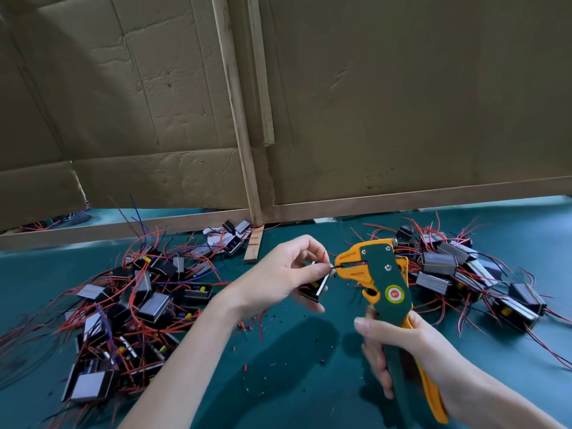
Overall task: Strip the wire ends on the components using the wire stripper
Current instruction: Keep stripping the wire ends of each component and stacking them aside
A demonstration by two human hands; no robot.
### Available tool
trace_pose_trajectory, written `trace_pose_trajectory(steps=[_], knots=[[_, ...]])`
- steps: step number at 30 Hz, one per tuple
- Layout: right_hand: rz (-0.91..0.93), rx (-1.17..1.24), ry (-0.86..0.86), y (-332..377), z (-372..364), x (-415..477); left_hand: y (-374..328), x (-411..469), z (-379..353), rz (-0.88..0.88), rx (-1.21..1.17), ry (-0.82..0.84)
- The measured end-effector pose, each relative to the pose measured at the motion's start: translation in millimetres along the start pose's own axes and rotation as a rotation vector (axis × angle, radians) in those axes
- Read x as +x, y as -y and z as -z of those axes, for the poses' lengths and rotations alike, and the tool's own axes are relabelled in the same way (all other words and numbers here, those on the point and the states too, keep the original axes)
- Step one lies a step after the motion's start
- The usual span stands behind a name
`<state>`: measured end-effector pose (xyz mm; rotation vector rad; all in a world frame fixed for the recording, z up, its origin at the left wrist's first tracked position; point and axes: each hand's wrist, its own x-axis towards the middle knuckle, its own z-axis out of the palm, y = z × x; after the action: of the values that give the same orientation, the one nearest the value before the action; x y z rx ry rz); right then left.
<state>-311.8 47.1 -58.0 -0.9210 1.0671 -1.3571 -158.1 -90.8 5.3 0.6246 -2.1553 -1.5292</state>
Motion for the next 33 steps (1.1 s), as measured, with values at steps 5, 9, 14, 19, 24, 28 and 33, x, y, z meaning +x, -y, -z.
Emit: trace_pose_trajectory(steps=[5, 9, 14, 19, 24, 28, 33], knots=[[0.025, 0.198, 0.081, 2, 9, 8, 8, 5, -3, 0.015, -0.311, -0.099], [0.031, 0.183, 0.076, 2, 11, 10, 10, 6, -2, -0.001, -0.295, -0.141], [0.008, 0.124, 0.079, -2, 7, 9, 3, 8, -7, -0.107, -0.077, -0.250], [0.005, 0.110, 0.058, -1, 5, 8, -3, 5, -12, -0.159, 0.010, -0.244], [0.006, 0.083, 0.033, -1, 5, 8, -3, 5, -16, -0.179, 0.048, -0.240], [0.006, 0.063, 0.034, -1, 6, 8, -2, 7, -16, -0.183, 0.052, -0.252], [0.001, 0.055, 0.026, -2, 6, 6, 0, 7, -17, -0.161, 0.073, -0.258]])
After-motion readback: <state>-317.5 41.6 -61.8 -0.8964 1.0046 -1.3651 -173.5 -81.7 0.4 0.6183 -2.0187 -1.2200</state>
